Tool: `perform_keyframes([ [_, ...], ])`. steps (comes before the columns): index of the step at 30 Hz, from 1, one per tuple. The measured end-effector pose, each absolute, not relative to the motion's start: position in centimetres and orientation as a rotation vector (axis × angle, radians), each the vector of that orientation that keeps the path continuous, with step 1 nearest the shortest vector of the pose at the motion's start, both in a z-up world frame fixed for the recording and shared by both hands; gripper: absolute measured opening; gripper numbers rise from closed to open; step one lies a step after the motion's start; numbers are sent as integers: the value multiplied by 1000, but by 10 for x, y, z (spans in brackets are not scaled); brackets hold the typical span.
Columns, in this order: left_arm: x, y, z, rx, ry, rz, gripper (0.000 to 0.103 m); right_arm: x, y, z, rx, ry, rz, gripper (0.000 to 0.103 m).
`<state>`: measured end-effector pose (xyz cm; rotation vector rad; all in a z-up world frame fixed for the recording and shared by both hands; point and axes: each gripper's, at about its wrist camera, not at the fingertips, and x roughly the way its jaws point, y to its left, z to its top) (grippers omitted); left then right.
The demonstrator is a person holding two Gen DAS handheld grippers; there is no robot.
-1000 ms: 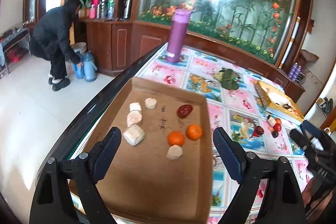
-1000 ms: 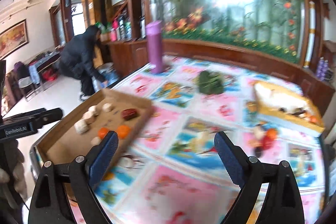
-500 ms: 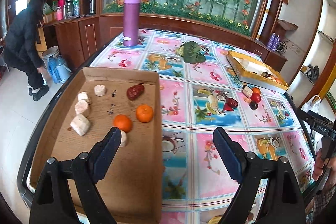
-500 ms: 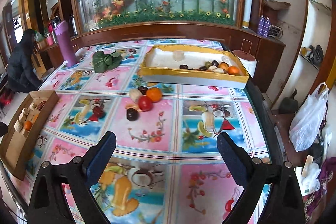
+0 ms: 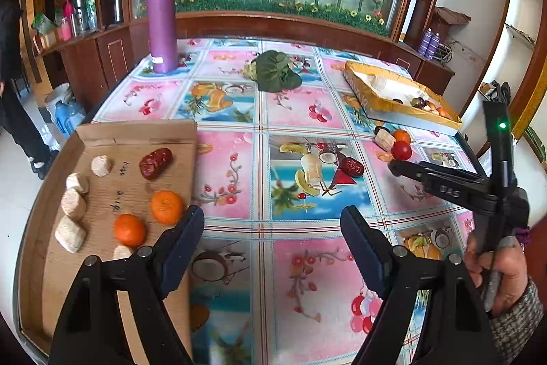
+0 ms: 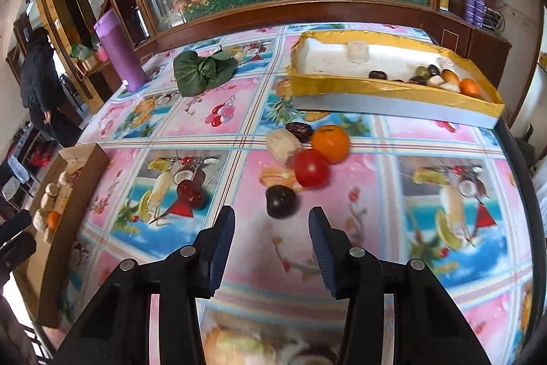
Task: Organize fruits
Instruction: 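Withdraw both open tools from the tray back toward the pile, then grasp a red date with the left tool while the right tool grasps a dark date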
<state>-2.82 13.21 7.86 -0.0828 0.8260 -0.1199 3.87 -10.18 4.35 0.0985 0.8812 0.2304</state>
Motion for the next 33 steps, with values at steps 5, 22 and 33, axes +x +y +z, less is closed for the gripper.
perform_keyframes([
  [5, -7, 121, 68, -71, 860, -130, 81, 58, -85, 26, 27, 899, 187, 47],
  [22, 72, 31, 18, 18, 924, -286, 63, 44, -135, 32, 175, 852, 197, 17],
  [33, 77, 23, 8, 56, 929, -285, 30, 56, -119, 24, 167, 861, 265, 29],
])
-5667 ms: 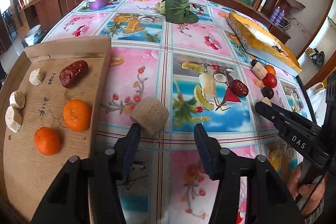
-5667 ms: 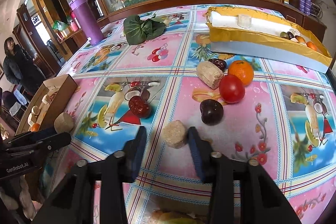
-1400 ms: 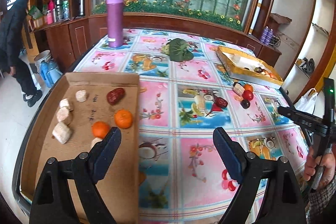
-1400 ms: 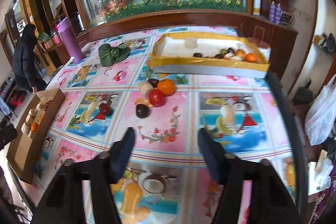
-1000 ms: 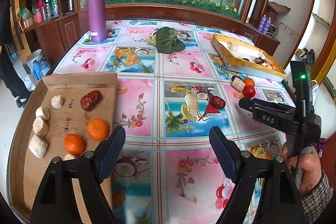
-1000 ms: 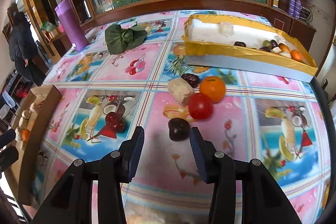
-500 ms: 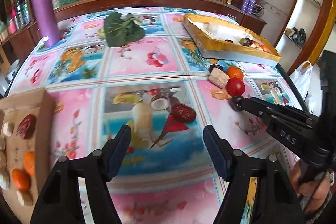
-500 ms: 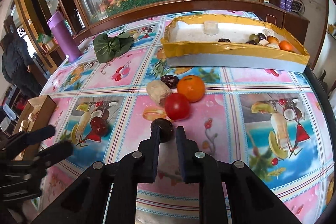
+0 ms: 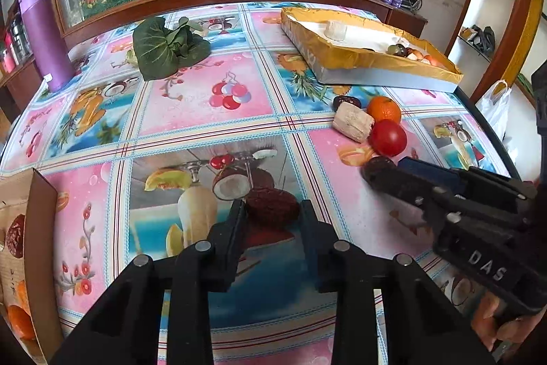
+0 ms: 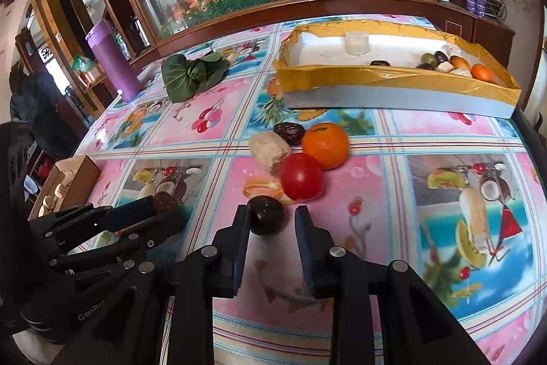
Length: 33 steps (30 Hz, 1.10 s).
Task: Organize fruits
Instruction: 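Grasp a red date with the left tool while the right tool grasps a dark date, then carry both dates into the cardboard tray and open both tools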
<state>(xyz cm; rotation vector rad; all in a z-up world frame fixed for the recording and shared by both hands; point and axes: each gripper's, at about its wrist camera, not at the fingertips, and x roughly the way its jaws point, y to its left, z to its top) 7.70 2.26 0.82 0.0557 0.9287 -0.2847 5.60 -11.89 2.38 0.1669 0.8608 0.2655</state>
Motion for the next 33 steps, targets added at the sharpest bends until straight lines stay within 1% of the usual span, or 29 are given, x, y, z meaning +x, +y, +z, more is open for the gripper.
perform_keyframes([
  [4, 73, 28, 10, 26, 937, -283, 30, 58, -112, 22, 150, 867, 284, 28],
  [5, 70, 30, 11, 21, 935, -282, 30, 58, -113, 22, 155, 864, 286, 23],
  [12, 44, 49, 34, -24, 892, -273, 30, 49, -113, 28, 175, 828, 301, 22],
  [15, 26, 68, 47, -48, 872, -262, 30, 42, -108, 31, 156, 816, 294, 22],
  [22, -19, 167, 67, -163, 832, -114, 30, 13, -73, 55, 164, 794, 368, 22],
  [28, -44, 255, 53, -264, 852, 81, 31, -16, 9, 80, 122, 795, 553, 23],
  [33, -60, 305, 37, -302, 875, 201, 31, -34, 89, 80, 39, 819, 679, 23],
])
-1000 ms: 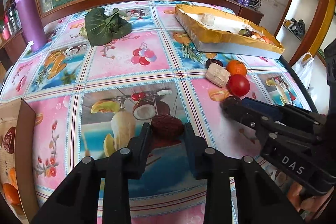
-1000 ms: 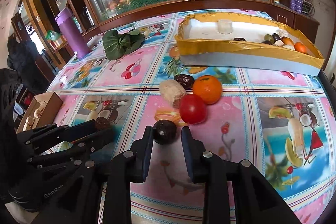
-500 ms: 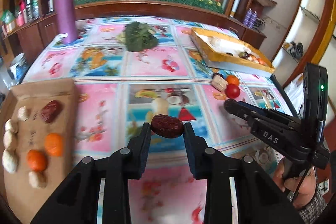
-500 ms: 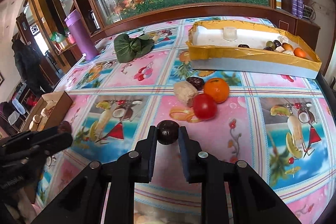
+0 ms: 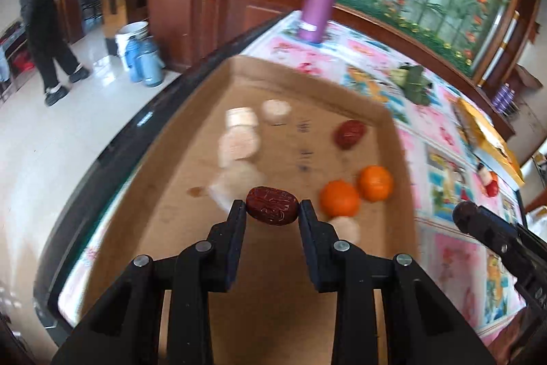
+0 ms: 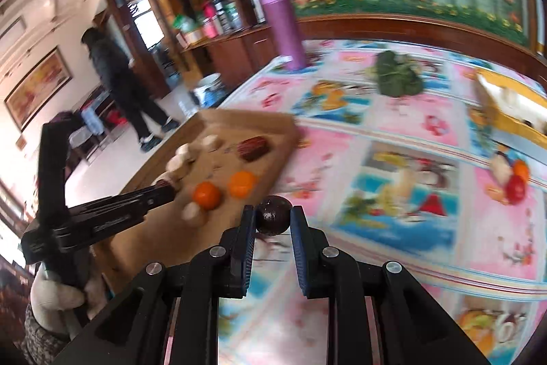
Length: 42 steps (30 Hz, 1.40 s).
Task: Organize fruits
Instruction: 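Carry both dates into the cardboard tray and open both tools, then withdraw both open tools from the tray back toward the pile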
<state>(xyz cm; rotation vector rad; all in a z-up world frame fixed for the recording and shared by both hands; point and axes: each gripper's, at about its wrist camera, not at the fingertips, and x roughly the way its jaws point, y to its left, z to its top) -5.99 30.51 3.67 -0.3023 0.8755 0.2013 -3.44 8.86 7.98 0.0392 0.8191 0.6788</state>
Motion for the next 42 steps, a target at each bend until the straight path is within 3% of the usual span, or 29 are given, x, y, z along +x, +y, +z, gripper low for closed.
perform_keyframes([
  [14, -63, 346, 24, -391, 873, 195, 31, -53, 202, 44, -149, 903, 759, 23],
  [17, -67, 352, 28, -433, 853, 173, 36, -55, 207, 41, -167, 893, 752, 25],
  [19, -71, 354, 33, -444, 833, 165, 42, -58, 211, 42, -181, 877, 748, 34],
  [21, -76, 355, 38, -442, 811, 174, 60, -62, 210, 45, -180, 854, 742, 53],
  [22, -79, 356, 41, -443, 798, 178, 61, -64, 208, 48, -172, 839, 739, 62],
  [25, -83, 359, 47, -461, 779, 176, 69, -71, 197, 55, -146, 803, 720, 64],
  [27, -85, 359, 50, -461, 775, 192, 81, -75, 188, 61, -119, 790, 698, 68],
  [30, -87, 350, 56, -448, 762, 165, 83, -77, 165, 68, -36, 783, 661, 78],
  [42, -99, 275, 96, -310, 710, 14, 83, -78, 91, 83, 187, 761, 567, 82],
])
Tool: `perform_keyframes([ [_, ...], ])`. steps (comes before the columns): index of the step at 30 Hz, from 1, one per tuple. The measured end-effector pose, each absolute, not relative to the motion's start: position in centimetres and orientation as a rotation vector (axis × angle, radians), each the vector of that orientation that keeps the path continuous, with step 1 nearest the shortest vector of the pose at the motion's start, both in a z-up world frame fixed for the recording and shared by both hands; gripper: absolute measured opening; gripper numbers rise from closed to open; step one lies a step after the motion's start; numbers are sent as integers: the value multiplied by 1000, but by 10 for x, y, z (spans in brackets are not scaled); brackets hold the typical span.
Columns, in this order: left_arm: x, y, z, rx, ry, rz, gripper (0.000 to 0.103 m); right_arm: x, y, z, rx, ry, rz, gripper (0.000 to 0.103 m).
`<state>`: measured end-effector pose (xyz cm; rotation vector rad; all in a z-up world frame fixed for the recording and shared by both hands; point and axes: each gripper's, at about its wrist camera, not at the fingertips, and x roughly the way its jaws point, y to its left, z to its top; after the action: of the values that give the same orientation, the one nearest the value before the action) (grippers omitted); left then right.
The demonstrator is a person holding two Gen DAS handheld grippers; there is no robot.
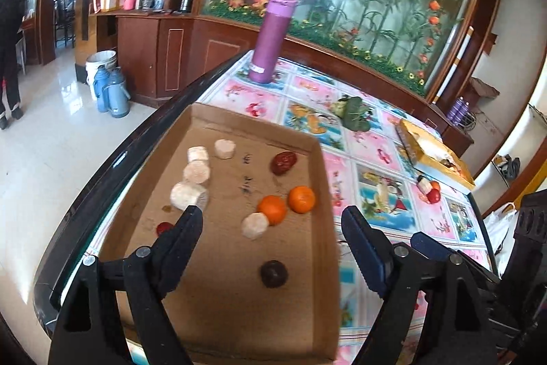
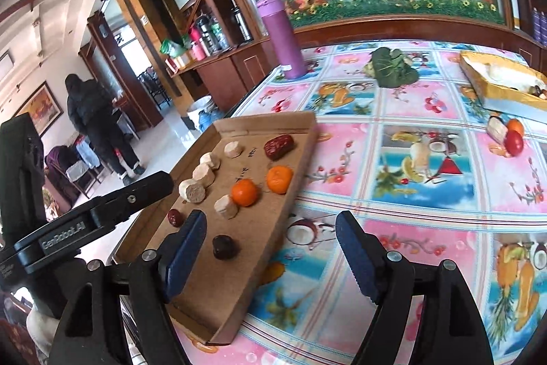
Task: Organize fruits
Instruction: 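Withdraw both open tools from the tray back toward the pile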
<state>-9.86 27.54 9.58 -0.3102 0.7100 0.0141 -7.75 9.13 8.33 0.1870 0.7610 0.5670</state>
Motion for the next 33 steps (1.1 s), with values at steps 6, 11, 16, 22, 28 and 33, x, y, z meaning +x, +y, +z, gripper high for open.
perform_keyframes([
  [6, -95, 235, 107, -226, 739, -19, 83, -84, 56, 100, 188, 685, 497, 86],
  [11, -93, 212, 118, -210, 738, -60, 83, -85, 12, 115, 131, 615, 392, 86],
  [16, -84, 192, 131, -175, 726, -70, 83, -73, -41, 129, 70, 587, 269, 86],
  [22, -68, 183, 142, -199, 710, -82, 83, -42, -117, 167, 29, 551, 108, 88],
  [28, -56, 158, 114, -174, 796, -135, 83, 16, -150, 134, 113, 702, 109, 87],
  [33, -51, 156, 103, -161, 826, -130, 83, 62, -146, 83, 142, 819, 95, 58],
])
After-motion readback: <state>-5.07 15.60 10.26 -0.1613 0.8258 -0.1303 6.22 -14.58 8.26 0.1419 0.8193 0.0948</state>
